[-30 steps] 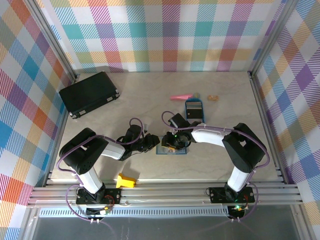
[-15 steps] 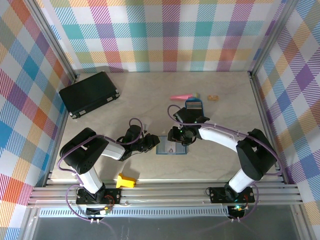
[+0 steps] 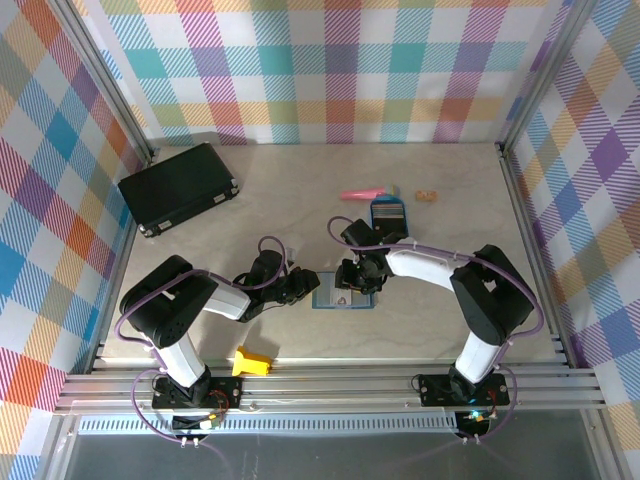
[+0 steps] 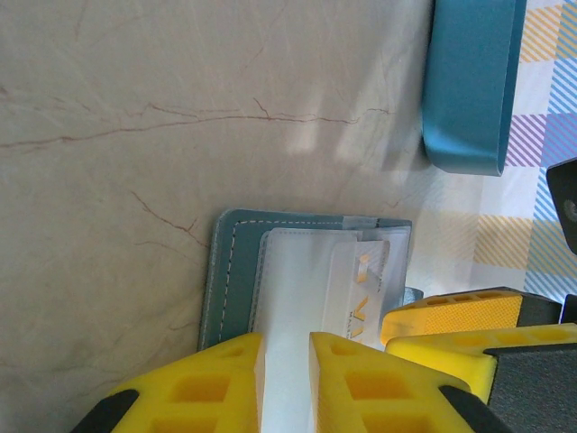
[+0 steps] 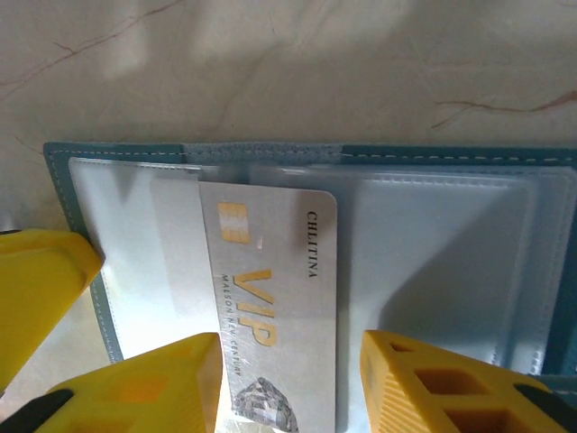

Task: Put the credit cards into the card holder

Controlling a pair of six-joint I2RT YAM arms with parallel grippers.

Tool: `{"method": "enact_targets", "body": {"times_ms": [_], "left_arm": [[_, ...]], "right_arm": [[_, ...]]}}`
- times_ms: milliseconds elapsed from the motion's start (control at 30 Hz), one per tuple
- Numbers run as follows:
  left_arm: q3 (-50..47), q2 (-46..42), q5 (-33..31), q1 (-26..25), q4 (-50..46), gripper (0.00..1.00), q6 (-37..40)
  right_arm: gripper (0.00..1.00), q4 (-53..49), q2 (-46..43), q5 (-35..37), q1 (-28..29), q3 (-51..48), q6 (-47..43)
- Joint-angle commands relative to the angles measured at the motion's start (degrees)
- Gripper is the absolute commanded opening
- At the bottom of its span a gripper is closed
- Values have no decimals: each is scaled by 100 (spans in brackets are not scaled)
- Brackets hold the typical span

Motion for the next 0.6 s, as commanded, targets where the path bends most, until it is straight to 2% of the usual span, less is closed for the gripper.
{"method": "enact_targets", "body": {"times_ms": [0,567], "left_arm": [[-76,272,-95,-18,-51,21,14],[-104,299,-78,-22,52,21,-14]], "right_arm": [[43,9,85,-142,20,150,-47],[38,183,152,-418,18,144,-64]]}}
